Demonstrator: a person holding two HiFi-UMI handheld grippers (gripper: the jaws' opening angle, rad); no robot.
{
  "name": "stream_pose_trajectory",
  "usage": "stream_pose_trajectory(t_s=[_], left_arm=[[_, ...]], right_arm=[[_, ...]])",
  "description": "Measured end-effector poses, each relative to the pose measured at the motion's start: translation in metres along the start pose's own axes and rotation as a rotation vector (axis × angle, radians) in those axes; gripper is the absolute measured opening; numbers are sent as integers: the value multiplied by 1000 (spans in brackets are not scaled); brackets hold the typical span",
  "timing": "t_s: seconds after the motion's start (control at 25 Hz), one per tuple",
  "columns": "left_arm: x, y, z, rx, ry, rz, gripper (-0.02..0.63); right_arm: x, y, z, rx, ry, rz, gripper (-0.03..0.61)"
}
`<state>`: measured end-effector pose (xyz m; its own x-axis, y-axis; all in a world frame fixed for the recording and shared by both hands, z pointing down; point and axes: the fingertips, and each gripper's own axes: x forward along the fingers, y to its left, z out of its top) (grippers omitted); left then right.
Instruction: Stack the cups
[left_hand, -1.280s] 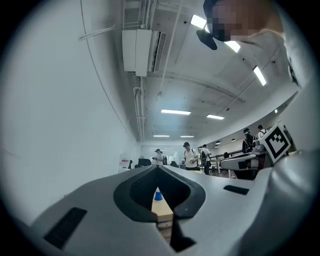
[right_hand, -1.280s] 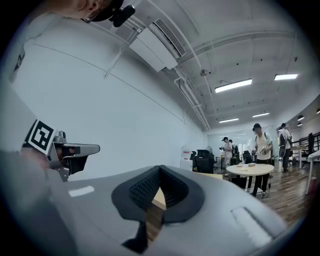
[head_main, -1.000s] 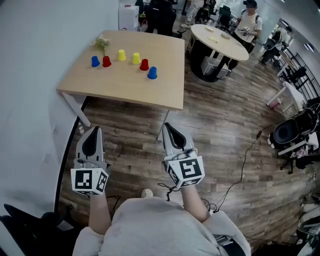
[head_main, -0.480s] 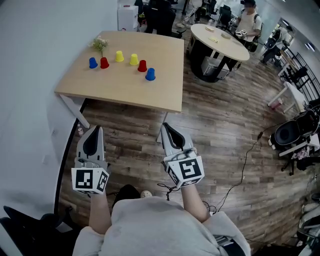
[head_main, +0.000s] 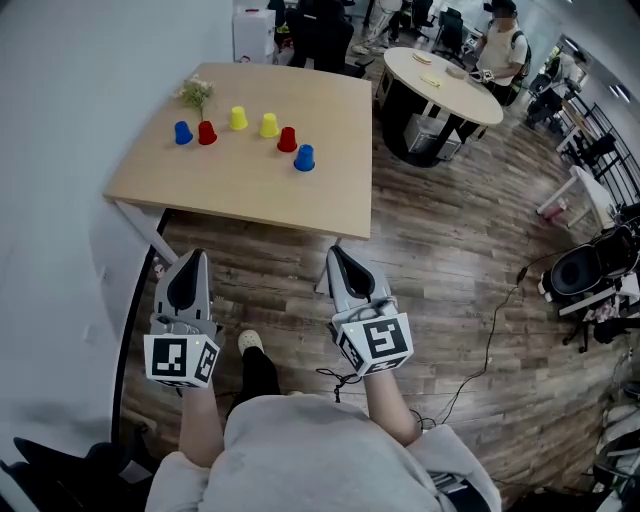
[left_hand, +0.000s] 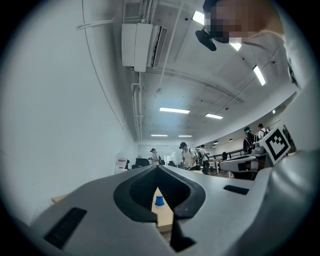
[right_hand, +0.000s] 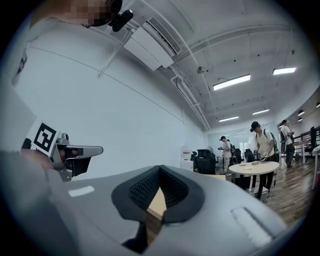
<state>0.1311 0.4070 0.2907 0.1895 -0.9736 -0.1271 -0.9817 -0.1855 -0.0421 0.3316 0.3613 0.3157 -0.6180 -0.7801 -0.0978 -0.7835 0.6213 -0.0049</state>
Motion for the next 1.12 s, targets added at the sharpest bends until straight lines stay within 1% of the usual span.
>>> stream_pose_trajectory(t_s=[0.32, 0.72, 0.84, 1.12], left_arm=[[68, 63, -7, -6, 4, -34, 8], [138, 148, -20, -9, 22, -55, 8], [156, 170, -23, -13, 23, -61, 8], [193, 212, -27, -22, 10, -111, 8]], right_arm=[[88, -9, -2, 9, -7, -34, 12], [200, -3, -7, 2, -9, -42, 12], [226, -2, -8, 1, -9, -51, 12], [279, 2, -18, 9, -2, -77, 12]])
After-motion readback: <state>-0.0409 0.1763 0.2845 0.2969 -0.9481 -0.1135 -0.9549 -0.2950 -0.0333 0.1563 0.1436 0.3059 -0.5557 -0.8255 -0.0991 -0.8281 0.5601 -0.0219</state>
